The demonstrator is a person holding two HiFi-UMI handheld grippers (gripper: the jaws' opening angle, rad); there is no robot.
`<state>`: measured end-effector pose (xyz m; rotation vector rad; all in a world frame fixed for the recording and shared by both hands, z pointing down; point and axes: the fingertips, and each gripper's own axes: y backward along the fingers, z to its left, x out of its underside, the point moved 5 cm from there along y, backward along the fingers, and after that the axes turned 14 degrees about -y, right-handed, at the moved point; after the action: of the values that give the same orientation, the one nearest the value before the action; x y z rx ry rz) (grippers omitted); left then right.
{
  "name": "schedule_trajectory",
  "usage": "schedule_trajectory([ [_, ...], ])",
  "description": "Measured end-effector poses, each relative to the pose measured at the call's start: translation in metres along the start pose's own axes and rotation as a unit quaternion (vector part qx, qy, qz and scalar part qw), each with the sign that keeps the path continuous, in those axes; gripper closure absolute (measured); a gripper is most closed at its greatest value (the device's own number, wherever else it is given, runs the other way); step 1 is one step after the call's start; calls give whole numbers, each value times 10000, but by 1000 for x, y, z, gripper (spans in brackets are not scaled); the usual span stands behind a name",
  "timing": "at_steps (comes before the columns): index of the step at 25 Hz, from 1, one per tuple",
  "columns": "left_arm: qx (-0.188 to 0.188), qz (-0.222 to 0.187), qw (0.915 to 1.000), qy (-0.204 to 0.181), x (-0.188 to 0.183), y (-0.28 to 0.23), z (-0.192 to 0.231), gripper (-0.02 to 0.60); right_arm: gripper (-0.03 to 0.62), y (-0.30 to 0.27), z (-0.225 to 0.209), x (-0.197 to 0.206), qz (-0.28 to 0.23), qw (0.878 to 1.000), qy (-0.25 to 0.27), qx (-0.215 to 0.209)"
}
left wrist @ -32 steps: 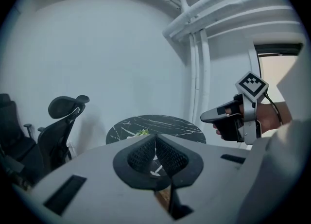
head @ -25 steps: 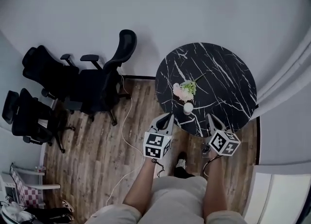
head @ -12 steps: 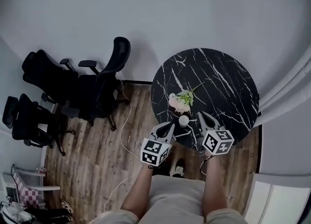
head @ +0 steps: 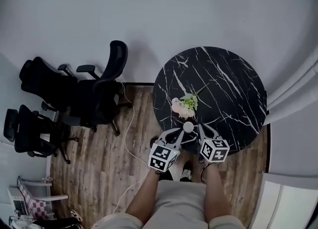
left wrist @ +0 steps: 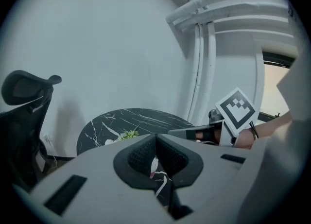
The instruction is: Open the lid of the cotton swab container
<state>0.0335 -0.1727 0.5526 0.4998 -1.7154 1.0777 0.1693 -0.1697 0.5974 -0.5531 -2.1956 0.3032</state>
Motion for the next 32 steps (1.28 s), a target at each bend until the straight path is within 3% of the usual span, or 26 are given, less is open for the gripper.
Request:
schedule_trajectory([
  [4, 68, 125, 9999, 18, 10, -18, 9, 561, 559, -12, -5, 7, 51, 9995, 192, 242],
  [9, 93, 216, 9997, 110, 19, -40, 32, 561, 559, -28, -5, 18, 0, 9997, 233, 67],
  [12, 329, 157, 9989, 308, 23, -53, 44, 561, 557, -37, -6, 21, -8, 9991, 326, 270],
  [16, 781, 245, 9966, 69, 24, -69, 56, 561, 557, -51, 3, 25, -149, 9998, 29, 95],
  [19, 1012, 248, 9945, -51, 21, -81, 70, 561, 550, -61, 6, 30, -210, 9991, 88, 367],
  [23, 1134, 2, 9935, -134, 14, -93, 90, 561, 418, -74, 12, 40, -194, 9985, -2, 509],
  [26, 1247, -130, 9921, 9, 18, -105, 104, 561, 326, -81, 13, 51, -156, 9940, 357, 1020],
  [29, 1414, -86, 9898, 142, 26, -120, 111, 561, 294, -90, 10, 60, 95, 9839, 808, 1589],
  [32, 1643, 1, 9863, 161, 33, -126, 110, 561, 287, -97, 9, 77, 376, 9792, 826, 1816],
])
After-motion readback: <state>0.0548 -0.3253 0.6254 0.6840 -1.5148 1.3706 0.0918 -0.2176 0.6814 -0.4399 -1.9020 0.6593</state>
